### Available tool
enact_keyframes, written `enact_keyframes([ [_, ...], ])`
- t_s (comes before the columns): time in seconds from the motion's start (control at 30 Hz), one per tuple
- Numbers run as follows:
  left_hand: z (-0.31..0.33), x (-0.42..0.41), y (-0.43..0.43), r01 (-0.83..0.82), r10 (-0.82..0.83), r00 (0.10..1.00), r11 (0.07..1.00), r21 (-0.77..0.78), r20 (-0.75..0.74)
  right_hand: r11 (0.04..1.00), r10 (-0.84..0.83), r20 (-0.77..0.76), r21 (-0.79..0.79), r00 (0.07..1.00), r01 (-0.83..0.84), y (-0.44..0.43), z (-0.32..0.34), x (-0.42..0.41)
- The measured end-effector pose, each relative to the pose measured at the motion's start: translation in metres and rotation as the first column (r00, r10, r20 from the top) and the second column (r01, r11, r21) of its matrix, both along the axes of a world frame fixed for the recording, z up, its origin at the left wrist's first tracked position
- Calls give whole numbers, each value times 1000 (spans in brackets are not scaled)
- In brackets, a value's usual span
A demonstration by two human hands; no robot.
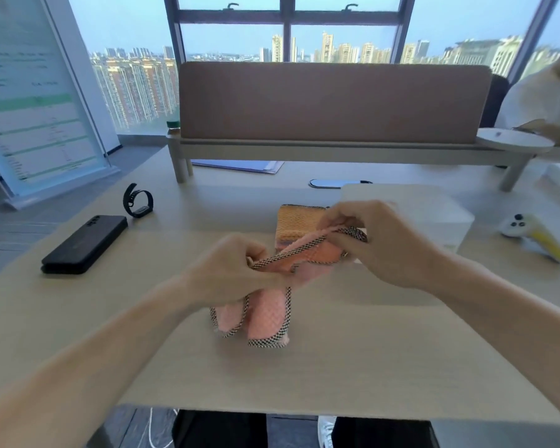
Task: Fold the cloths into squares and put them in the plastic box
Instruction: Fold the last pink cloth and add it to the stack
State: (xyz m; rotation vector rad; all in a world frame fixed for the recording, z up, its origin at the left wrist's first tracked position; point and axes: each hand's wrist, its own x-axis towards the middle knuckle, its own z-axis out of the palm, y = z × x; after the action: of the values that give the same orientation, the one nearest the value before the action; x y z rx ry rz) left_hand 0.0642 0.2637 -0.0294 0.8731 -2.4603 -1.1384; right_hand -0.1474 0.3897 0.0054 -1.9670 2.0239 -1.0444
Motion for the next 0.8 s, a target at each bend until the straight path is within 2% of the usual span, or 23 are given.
enact_keyframes([
  [0.1,21,16,-6,68,-68,998,998,3,10,1000,17,-148,14,989,-15,14,18,-7],
  [0.2,37,30,-8,78,-78,997,997,-9,21,999,-31,-151,-34,988,26,22,36,-11],
  [0.27,49,34,-6,4,-7,1000,991,-131,-19,998,-51,-181,-50,982,43,28,47,-13],
  [0.37,76,46,-3,-116,67,987,929,-351,-147,994,-52,-189,-109,981,31,41,63,-13],
  [0.4,85,50,-2,-128,73,987,894,-429,-142,989,-62,-168,-146,984,37,45,69,-13],
  [0.5,99,57,0,-69,94,996,759,-647,4,976,-106,-117,-203,987,81,55,82,-11],
  [0.53,97,56,3,-54,83,996,755,-653,13,976,-105,-110,-202,988,82,57,85,-8],
  [0.57,91,54,9,-47,54,999,791,-610,-7,977,-98,-95,-196,991,78,58,86,-4],
  [0.63,74,44,31,-22,-20,995,917,-397,-102,978,-77,-77,-198,994,61,60,89,9],
  [0.67,64,34,44,2,-46,991,942,-336,-124,977,-72,-81,-206,994,54,60,92,15],
  [0.73,39,11,67,38,-83,992,917,-398,-97,976,-75,-107,-213,991,51,59,100,26],
  [0.8,20,-8,83,-5,-67,984,915,-404,-163,974,-93,-140,-219,986,61,59,109,32],
])
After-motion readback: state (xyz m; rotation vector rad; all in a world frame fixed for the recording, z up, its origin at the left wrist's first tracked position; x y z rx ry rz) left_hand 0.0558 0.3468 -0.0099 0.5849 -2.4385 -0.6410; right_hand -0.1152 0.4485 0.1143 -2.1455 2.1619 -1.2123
